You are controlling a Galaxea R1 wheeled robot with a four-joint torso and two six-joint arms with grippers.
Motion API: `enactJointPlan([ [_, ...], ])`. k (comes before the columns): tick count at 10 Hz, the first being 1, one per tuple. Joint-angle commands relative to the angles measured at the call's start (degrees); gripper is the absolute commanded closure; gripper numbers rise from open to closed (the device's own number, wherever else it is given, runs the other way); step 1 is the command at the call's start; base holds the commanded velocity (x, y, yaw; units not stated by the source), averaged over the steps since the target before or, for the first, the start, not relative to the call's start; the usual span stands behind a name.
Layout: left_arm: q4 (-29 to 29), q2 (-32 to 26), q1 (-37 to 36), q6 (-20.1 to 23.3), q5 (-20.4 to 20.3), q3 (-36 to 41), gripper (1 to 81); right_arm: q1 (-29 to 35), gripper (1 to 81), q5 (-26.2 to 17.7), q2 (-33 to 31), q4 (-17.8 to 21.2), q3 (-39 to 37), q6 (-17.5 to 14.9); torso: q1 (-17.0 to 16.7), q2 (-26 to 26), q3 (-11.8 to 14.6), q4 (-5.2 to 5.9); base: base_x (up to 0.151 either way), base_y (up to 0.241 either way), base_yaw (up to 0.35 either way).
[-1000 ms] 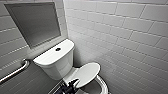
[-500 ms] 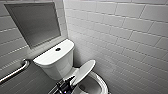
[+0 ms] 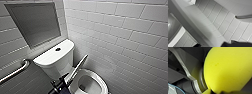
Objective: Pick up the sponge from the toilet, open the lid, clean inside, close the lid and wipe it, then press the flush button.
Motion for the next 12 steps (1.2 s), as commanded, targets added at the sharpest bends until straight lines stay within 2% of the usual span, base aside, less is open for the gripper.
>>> enactJointPlan([
  [1,0.3,-3.7,-6.6,-2.8,-0.6,-0.7,1.0,-0.1,81.1,-2.0,1.5,-0.9,1.7,0.0,0.0,0.0,0.0,0.0,0.0,0.0,0.0],
  [2,0.4,-3.7,-7.1,-5.4,-0.4,-2.2,1.0,-0.1,81.1,-2.1,1.6,-0.9,1.7,0.0,0.0,0.0,0.0,0.0,0.0,0.0,0.0],
  [5,0.4,-1.8,-9.1,-7.6,0.4,-6.5,1.0,-0.2,81.1,-2.1,1.8,-0.9,1.7,0.0,0.0,0.0,0.0,0.0,0.0,0.0,0.0],
  [8,1.2,0.8,-13.7,-14.4,1.5,-17.8,1.0,-0.8,81.1,-2.0,2.2,-0.9,1.5,0.0,0.0,0.0,0.0,0.0,0.0,0.0,0.0],
  [10,1.2,0.5,-13.9,-16.7,1.7,-22.6,1.0,-1.2,81.1,-1.9,2.3,-0.7,1.4,0.1,0.0,0.0,0.0,0.0,0.0,0.0,0.0],
  [12,2.3,-0.7,-13.2,-17.0,1.6,-23.4,1.0,-1.3,81.1,-1.8,2.3,-0.6,1.6,0.0,0.0,0.0,0.0,0.0,0.0,0.0,0.0],
])
